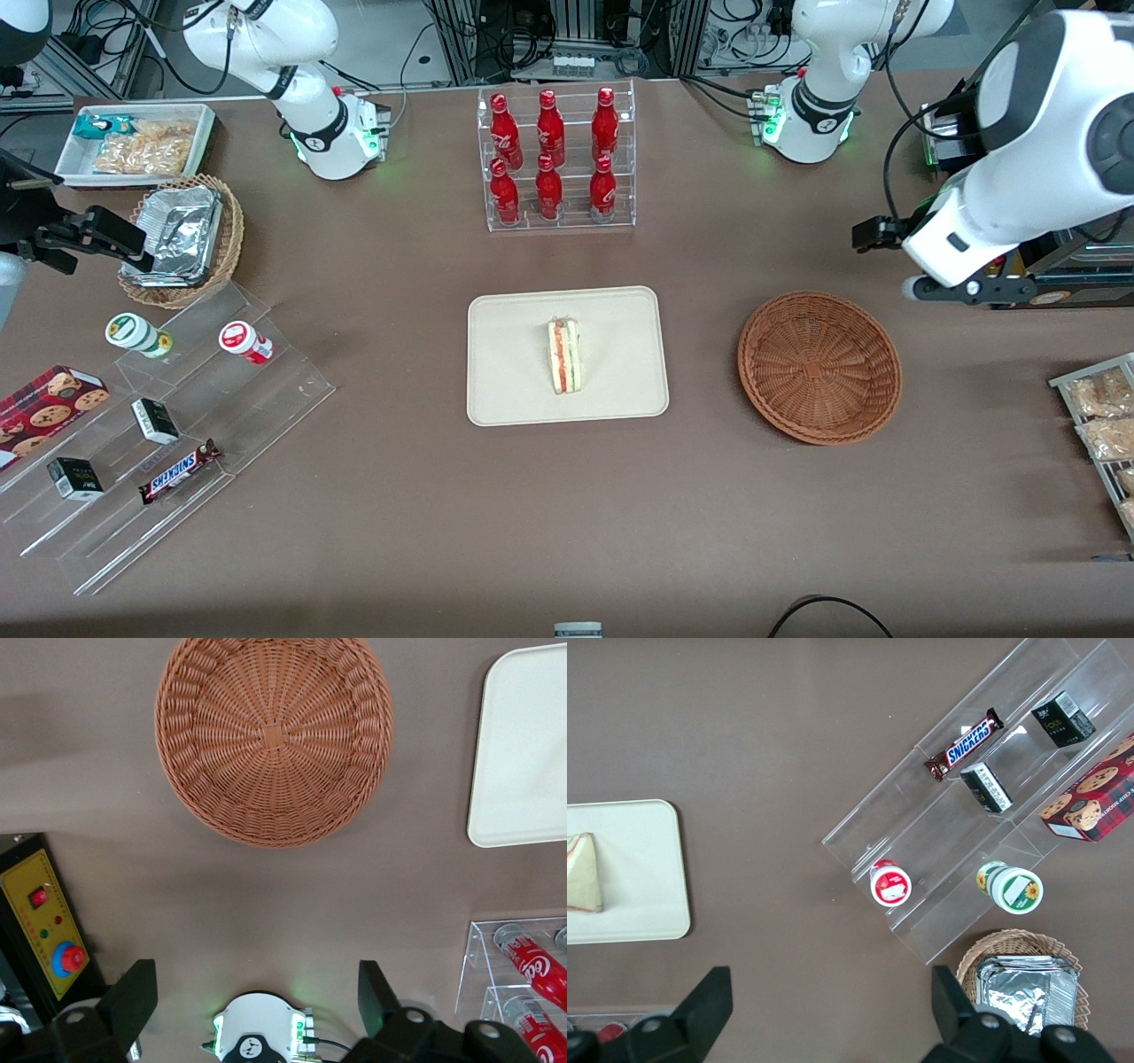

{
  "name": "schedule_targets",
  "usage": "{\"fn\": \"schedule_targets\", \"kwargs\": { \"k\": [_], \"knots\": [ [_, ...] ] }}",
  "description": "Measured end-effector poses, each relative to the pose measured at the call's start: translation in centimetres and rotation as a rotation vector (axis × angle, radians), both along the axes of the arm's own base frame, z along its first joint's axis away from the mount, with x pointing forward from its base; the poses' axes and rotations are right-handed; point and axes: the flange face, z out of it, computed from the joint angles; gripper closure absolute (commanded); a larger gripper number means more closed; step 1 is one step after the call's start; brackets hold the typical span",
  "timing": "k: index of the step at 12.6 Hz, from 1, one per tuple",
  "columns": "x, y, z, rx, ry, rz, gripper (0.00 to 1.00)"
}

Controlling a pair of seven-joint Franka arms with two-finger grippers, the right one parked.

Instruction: Place sandwich from basket to tray

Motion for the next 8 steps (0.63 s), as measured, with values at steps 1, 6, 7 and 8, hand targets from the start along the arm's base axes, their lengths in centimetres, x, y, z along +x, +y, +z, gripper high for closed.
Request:
{"fn": "schedule_targets", "kwargs": {
  "k": [1,6,7,8],
  "knots": [
    [0.0,1.0,0.6,-0.009,-0.007,-0.014,0.00],
    [0.4,3.9,3.4,-0.029,-0.063,-0.027,0.00],
    [0.5,3.9,3.9,-0.027,-0.075,-0.030,0.00],
    [0.5,3.9,4.3,-0.021,-0.085,-0.034,0.00]
  ]
}}
